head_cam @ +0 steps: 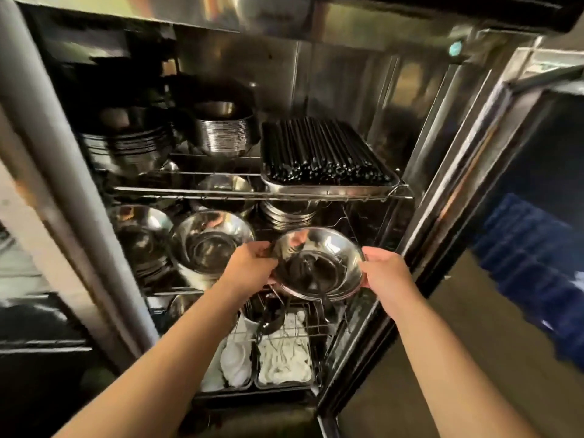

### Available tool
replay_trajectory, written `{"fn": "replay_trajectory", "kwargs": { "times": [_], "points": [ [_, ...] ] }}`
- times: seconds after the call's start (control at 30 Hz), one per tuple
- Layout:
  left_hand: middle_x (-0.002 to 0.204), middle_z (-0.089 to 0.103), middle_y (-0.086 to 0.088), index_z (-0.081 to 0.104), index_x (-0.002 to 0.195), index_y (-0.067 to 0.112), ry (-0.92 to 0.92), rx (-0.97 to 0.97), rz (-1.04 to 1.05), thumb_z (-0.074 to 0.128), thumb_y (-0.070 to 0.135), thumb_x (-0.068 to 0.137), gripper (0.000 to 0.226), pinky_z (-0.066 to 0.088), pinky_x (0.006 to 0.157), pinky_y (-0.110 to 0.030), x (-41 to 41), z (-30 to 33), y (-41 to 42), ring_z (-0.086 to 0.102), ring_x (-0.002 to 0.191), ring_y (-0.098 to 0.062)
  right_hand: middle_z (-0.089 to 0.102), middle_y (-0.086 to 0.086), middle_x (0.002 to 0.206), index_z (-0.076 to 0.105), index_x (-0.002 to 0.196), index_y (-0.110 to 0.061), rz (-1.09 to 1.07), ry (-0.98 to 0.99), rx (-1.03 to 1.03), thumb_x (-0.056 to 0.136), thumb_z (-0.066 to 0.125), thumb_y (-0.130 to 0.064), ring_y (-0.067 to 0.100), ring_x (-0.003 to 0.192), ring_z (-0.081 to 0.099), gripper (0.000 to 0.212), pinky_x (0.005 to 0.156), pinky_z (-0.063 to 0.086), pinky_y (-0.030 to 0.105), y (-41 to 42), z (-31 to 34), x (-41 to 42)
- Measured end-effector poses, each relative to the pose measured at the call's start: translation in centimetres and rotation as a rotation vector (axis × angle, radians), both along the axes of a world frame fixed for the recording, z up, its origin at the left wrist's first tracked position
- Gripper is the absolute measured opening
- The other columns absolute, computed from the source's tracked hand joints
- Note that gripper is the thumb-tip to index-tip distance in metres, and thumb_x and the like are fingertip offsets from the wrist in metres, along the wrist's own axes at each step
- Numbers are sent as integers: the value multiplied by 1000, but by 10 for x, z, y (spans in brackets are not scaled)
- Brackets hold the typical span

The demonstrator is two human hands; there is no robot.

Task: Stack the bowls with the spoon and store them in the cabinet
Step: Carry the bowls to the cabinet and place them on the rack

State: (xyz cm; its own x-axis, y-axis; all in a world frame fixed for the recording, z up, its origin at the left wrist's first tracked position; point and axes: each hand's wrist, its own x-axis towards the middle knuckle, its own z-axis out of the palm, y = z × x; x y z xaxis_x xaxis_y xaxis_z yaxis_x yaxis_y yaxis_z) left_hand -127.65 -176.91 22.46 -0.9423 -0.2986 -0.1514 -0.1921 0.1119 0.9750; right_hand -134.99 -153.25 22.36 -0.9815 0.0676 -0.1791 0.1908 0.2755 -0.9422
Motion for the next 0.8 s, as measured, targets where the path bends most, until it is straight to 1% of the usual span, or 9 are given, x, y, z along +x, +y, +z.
{"fn": "replay_trajectory", "kwargs": {
  "times": [0.1, 0.13, 0.2, 0.3, 0.4, 0.53, 0.67, 0.73, 0.8],
  "points": [
    [83, 77, -11, 77, 90, 12, -5, -24, -51, 60, 2, 83, 20, 62, 79, -46, -35, -7, -6, 75, 78, -31, 73, -11, 85, 79, 93, -32, -57, -25, 61, 83, 64, 0, 17, 87, 71, 37, 79, 62, 40, -7, -5, -27],
    [81, 77, -8, 78, 87, 16, -4, -24, -59, 62, 6, 82, 20, 62, 79, -48, -42, -9, -5, 75, 78, -30, 71, -13, 87, 79, 98, -29, -64, -45, 90, 84, 63, -2, 21, 95, 70, 34, 86, 60, 45, -7, -7, -33],
    [80, 78, -4, 77, 89, 19, -14, -26, -79, 61, 8, 82, 20, 62, 79, -51, -55, -15, -3, 76, 76, -28, 69, -18, 79, 79, 89, -27, -60, -70, 142, 86, 63, -2, 25, 97, 70, 30, 91, 58, 49, -8, -13, -47],
    [90, 78, -12, 73, 98, 13, -53, -58, -109, 58, 6, 84, 22, 60, 81, -53, -73, -28, -1, 75, 83, -33, 75, 6, 98, 69, 103, -8, -56, -73, 211, 86, 61, -4, 34, 100, 69, 18, 89, 56, 54, -10, -23, -65],
    [94, 77, -13, 71, 101, 10, -90, -109, -131, 59, 5, 83, 23, 59, 83, -53, -85, -37, -1, 74, 88, -33, 65, 23, 116, 58, 111, 3, -44, -51, 252, 85, 56, 0, 42, 107, 62, 26, 90, 52, 59, -14, -36, -81],
    [95, 77, -10, 70, 106, 18, -137, -149, -88, 59, 6, 84, 28, 60, 83, -52, -94, -46, 4, 74, 89, -32, 60, 12, 138, 58, 136, -7, 7, -80, 275, 90, 55, -5, 30, 119, 59, 46, 102, 48, 40, -19, -48, -102],
    [94, 76, -7, 65, 84, 34, -174, -156, -33, 59, 4, 83, 31, 60, 82, -50, -104, -57, 6, 74, 87, -29, 50, 8, 149, 48, 146, -13, 42, -83, 271, 90, 54, -6, 28, 130, 52, 56, 107, 44, 39, -25, -57, -114],
    [94, 74, -6, 62, 82, 37, -182, -137, -19, 59, 1, 82, 36, 61, 82, -51, -108, -62, 7, 74, 90, -31, 48, 7, 150, 45, 148, -14, 48, -97, 273, 89, 54, -4, 28, 133, 49, 61, 101, 40, 29, -25, -62, -119],
    [88, 71, 1, 58, 80, 40, -181, -114, -16, 62, 1, 83, 39, 60, 83, -51, -112, -67, 9, 73, 94, -34, 47, 6, 151, 44, 149, -15, 47, -104, 286, 89, 56, -4, 28, 133, 49, 62, 96, 40, 28, -24, -64, -123]
  ]
}}
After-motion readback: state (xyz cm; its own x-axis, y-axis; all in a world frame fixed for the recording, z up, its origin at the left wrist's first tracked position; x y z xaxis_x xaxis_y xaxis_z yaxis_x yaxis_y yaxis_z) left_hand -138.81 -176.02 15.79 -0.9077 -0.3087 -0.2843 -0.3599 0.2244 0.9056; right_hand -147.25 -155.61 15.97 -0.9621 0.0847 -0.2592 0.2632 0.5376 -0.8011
